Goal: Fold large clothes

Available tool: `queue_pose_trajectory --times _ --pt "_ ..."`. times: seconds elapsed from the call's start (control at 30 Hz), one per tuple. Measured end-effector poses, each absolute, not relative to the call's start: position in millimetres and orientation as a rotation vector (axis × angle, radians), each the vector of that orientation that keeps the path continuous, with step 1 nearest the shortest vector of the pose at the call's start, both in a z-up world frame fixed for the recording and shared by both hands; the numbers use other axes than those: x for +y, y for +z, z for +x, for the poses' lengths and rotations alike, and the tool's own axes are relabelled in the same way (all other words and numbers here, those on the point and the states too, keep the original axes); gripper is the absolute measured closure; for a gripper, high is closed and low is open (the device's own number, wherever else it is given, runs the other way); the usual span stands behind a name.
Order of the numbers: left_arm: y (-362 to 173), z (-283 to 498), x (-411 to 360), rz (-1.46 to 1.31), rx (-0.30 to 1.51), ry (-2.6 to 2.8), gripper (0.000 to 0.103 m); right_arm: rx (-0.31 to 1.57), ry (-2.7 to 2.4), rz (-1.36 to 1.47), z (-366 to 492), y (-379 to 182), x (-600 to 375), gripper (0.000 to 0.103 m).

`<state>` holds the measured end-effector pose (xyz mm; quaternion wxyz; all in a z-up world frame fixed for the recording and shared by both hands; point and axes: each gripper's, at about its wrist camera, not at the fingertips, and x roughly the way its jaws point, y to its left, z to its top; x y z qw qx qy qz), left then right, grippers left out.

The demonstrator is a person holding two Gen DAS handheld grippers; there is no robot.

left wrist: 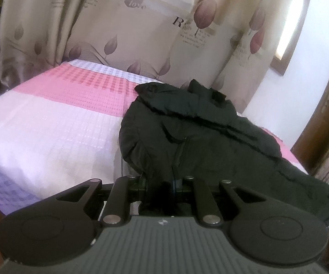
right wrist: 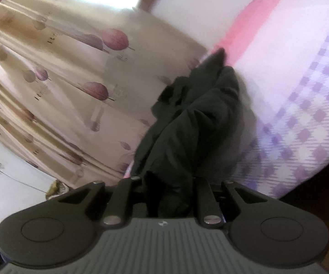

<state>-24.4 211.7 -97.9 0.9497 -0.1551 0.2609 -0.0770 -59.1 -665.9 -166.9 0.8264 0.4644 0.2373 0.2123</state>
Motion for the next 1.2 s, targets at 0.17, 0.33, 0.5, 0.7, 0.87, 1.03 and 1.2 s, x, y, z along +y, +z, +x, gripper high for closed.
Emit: queue_pose_trajectory --times 0.17,0.33,0.5,0.7,0.87,1.03,1.2 --pt "-91 -21 210 -0.336 0.512 -0.154 0.086 0.48 0.473 1.016 -55 -162 -668 0.088" --pt "-88 -16 209 -0.339 0.511 -0.157 0.086 0.466 0.484 1.025 -53 -162 -672 0.088" --pt "-101 -17 213 -0.341 0.554 -0.158 0.085 0.497 0.452 1.026 -58 -176 -676 0.088" --pt "-122 -15 226 -0.35 0.593 -0.155 0.038 0.542 0.407 1.004 -64 -191 -677 0.086" --pt "-139 -10 234 -0.332 0.606 -0.163 0.016 0.58 0.382 0.948 -61 -191 -674 0.082" --pt "-160 -1 239 -0.405 0.666 -0.228 0.018 0.632 0.382 0.877 -53 -192 -663 0.052" --pt "-157 -4 238 -0.434 0.64 -0.251 0.087 0.655 0.396 0.844 -50 -199 -655 0.088"
